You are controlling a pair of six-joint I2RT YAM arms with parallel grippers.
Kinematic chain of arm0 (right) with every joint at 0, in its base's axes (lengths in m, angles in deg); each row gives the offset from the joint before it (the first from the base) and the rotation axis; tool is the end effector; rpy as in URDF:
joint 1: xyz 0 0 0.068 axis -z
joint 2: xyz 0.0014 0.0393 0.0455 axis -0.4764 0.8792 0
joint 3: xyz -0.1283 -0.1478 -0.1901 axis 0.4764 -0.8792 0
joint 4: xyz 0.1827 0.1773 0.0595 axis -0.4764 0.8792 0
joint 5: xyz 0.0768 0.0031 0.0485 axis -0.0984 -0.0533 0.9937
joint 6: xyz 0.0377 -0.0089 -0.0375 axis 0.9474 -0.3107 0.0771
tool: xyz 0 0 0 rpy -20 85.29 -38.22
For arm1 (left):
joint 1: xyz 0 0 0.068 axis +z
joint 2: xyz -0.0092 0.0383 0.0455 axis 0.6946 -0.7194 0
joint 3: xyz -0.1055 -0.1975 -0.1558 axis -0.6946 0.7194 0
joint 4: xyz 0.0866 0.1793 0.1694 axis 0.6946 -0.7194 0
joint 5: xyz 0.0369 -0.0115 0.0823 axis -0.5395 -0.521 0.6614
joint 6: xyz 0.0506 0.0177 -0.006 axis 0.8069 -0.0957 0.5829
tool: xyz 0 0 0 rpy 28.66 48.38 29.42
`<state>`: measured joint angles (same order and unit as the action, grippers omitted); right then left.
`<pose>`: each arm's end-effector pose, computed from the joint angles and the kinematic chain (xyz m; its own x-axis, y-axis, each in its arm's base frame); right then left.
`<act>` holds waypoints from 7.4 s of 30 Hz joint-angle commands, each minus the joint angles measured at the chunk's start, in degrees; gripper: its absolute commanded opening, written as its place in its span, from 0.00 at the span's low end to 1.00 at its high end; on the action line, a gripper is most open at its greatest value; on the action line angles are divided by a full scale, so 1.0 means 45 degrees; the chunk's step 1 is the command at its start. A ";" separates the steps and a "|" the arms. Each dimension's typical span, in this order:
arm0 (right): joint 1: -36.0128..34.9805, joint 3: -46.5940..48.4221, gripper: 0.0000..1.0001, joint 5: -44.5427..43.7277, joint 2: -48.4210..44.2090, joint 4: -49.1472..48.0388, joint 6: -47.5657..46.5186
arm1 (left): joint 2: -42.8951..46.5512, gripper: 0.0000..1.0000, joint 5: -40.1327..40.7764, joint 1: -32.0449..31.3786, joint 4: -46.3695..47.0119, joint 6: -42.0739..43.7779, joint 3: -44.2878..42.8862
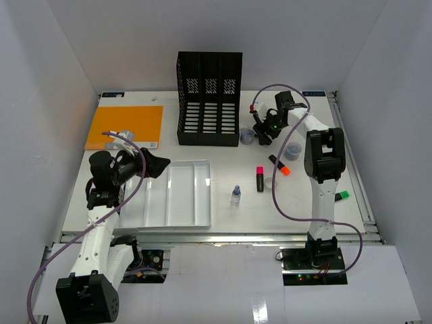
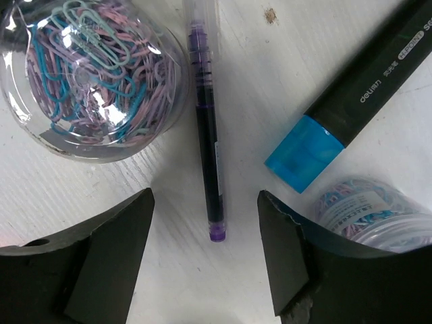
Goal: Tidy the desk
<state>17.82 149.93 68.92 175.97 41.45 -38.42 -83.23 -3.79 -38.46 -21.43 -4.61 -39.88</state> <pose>0.4765 0.1033 0.1683 -0.3635 -0.7295 -0.5794 -0.8555 0.5076 -0.1023 0.1900 -0.0058 0.2738 -0.4349 -0.2581 -0.8627 0.4718 0.7507 -0.4624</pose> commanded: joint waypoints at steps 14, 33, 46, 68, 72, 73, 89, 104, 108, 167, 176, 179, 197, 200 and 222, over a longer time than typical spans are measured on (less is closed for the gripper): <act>-0.0054 -0.1454 0.22 -0.0629 -0.0237 -0.0148 -0.0120 | 0.0178 0.98 -0.0509 -0.0001 0.1614 -0.2001 0.0400; 0.1466 -0.5221 0.08 0.3371 -0.5564 -0.0474 0.2730 | -0.0710 0.94 -0.0229 -0.3372 0.6781 -0.8098 0.2199; 0.1758 -0.8408 0.08 0.8297 -1.1184 -0.0258 0.4539 | -0.4221 0.87 0.5479 -0.9523 0.9617 -0.8267 -0.0035; 0.1719 -1.1473 0.08 1.1427 -1.4650 -0.4246 0.9217 | -0.9712 0.59 0.8142 -1.2574 1.0714 -0.7538 -0.4704; 0.1719 -1.1588 0.08 1.1427 -1.4656 -0.4453 0.9360 | -0.9749 0.39 0.8037 -1.2579 1.0963 -0.7699 -0.4636; 0.1719 -1.1626 0.08 1.1380 -1.4653 -0.4503 0.9354 | -0.9761 0.32 0.7993 -1.2579 1.1041 -0.7746 -0.4614; 0.1943 -1.2160 0.95 1.0851 -1.5244 -0.4322 0.7787 | -0.8070 0.00 0.7973 -1.2317 0.5952 -0.5595 -0.4444; 0.4914 -1.5058 0.95 1.2599 -1.6644 -0.5572 0.6009 | -0.2486 0.00 1.4253 -0.6114 -0.7804 0.0131 -0.4393; 0.5039 -1.5193 0.95 1.2173 -1.6845 -0.5552 0.5904 | -0.2530 0.00 1.4798 -0.4111 -0.7446 0.0522 -0.3703; 0.6327 -1.4516 0.94 1.2023 -1.6481 0.0764 -0.2298 | -0.0547 0.98 0.1566 0.0253 -0.1989 -0.0826 -0.0971; 0.6323 -1.1550 0.95 0.9067 -1.4246 0.4378 -0.4790 | 0.0679 0.98 -0.0681 0.0253 0.0947 -0.1591 0.0718; 0.6309 -1.1330 0.96 0.8215 -1.4144 0.4142 -0.3788 | 0.0705 0.98 -0.1012 0.0242 0.1003 -0.1712 0.0735; 0.6309 -1.2063 0.96 0.2187 -1.4454 0.0909 0.0542 | 0.0634 0.98 -0.1449 0.0097 0.1241 -0.1878 0.0800; 0.6309 -1.1970 0.96 0.1349 -1.4233 0.0721 0.0546 | 0.0505 0.98 -0.1542 0.0097 0.1241 -0.1896 0.0781; 0.5532 -0.9555 0.92 0.5057 -1.0998 0.4497 -0.5016 | 0.0011 0.98 -0.1941 0.0085 0.1358 -0.2054 0.0944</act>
<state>45.14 102.83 84.89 122.89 61.64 -66.11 -83.06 -11.31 -37.84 -16.60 -13.68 -35.32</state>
